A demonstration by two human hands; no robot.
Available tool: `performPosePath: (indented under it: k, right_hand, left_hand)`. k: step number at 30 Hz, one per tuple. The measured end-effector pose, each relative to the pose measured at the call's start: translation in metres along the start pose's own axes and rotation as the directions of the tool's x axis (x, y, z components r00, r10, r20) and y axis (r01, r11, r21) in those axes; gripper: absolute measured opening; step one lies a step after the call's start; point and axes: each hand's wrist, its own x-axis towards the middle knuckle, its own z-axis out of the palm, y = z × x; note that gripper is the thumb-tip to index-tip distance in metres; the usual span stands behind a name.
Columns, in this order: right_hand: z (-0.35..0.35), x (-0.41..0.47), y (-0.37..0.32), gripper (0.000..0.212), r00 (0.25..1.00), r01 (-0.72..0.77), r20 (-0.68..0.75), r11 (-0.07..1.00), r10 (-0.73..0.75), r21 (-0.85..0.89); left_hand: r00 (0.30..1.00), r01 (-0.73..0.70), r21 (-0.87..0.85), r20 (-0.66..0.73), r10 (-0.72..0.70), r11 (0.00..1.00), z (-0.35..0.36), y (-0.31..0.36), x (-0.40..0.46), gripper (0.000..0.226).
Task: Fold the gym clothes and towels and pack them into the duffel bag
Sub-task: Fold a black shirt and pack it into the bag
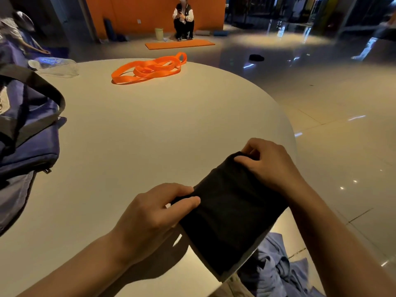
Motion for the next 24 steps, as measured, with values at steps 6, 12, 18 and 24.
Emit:
performPosePath:
  k: [6,12,18,24]
  right_hand:
    - [0.014,-0.013,0.009,0.018,0.975,-0.091,-0.188,0.983,0.12,0.158]
    - [0.015,-0.024,0.009,0.019,0.972,-0.107,-0.203,0.993,0.116,0.057]
    - [0.008,-0.055,-0.007,0.032,0.916,0.191,-0.341,0.977,-0.213,-0.097]
    - [0.035,-0.091,0.001,0.063,0.969,0.247,0.024,0.963,-0.246,-0.105]
  left_hand:
    - [0.998,0.068,-0.05,0.019,-0.067,0.996,0.001,-0.018,0.0,0.019]
    - [0.992,0.091,-0.028,0.093,-0.088,0.995,-0.008,-0.016,0.003,0.012]
    - [0.946,0.317,-0.219,0.141,-0.292,0.923,-0.038,-0.003,0.018,0.024]
    - [0.867,0.168,-0.104,0.489,-0.096,0.98,-0.004,0.024,0.008,0.061]
